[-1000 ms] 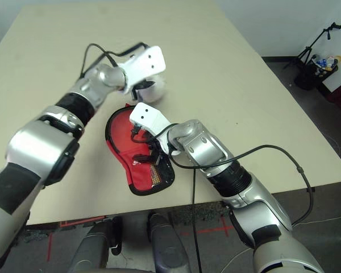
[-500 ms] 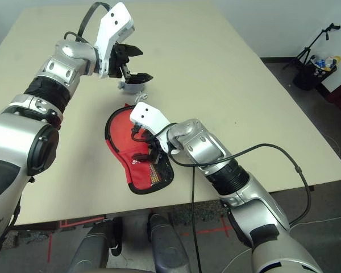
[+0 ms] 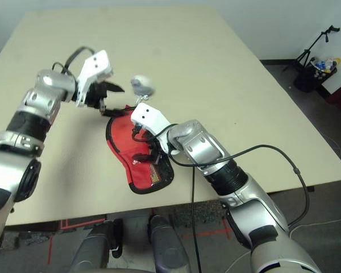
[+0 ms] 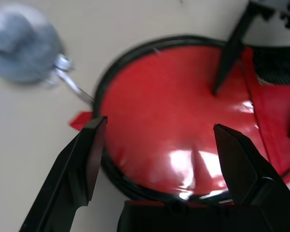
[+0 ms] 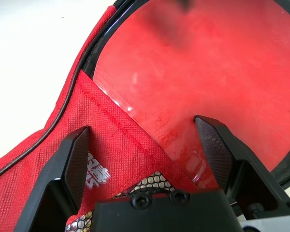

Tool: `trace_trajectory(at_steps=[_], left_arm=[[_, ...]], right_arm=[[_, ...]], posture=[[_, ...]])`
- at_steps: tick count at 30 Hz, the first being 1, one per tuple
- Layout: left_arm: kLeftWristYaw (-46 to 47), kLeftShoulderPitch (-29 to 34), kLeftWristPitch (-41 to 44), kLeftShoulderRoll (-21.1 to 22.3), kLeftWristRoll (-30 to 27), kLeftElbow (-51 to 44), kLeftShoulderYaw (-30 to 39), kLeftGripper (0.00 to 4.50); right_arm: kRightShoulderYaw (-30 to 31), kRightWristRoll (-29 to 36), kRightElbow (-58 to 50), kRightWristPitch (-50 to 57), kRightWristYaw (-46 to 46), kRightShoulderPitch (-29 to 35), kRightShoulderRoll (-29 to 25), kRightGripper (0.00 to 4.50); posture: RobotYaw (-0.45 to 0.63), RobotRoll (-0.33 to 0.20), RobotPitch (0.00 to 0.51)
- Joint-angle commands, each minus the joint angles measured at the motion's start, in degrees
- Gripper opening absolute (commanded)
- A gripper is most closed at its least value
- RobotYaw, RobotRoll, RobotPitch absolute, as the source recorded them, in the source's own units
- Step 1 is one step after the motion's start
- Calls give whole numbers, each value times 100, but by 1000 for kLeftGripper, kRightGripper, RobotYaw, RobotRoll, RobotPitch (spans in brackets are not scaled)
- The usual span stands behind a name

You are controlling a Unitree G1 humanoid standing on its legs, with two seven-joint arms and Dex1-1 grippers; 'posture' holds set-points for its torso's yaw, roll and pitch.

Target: Store the ping-pong paddle in its case and zip it.

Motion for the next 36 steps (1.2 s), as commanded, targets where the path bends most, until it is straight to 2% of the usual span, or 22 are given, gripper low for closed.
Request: trace_trajectory(at_steps=[1, 10, 20, 29, 33, 36], left_arm=[[143, 258, 100, 35, 10, -296, -89, 4480], [467, 666, 43, 6, 77, -223, -296, 4480], [767, 683, -172, -96, 204, 316, -434, 4480], [796, 684, -137, -163, 234, 366, -469, 4480], [790, 679, -131, -174, 237, 364, -467, 4480], [782, 679, -103, -205, 228, 318, -474, 4480]], right_arm=[[306, -95, 454, 185, 5, 273, 21, 4500], [264, -95, 468, 175, -18, 278, 25, 4500], [52, -92, 636, 130, -68, 82, 48, 4500], [-736, -22, 1363, 88, -231, -1058, -14, 4500], [-1250, -90, 1892, -266, -835, -1450, 254, 4500], [-2050, -57, 2526, -1129, -1867, -1704, 863, 4500]], posture=[[-61, 0, 173], [-67, 0, 176], [-67, 0, 177], [-65, 0, 177], [-68, 0, 178], [-68, 0, 180]])
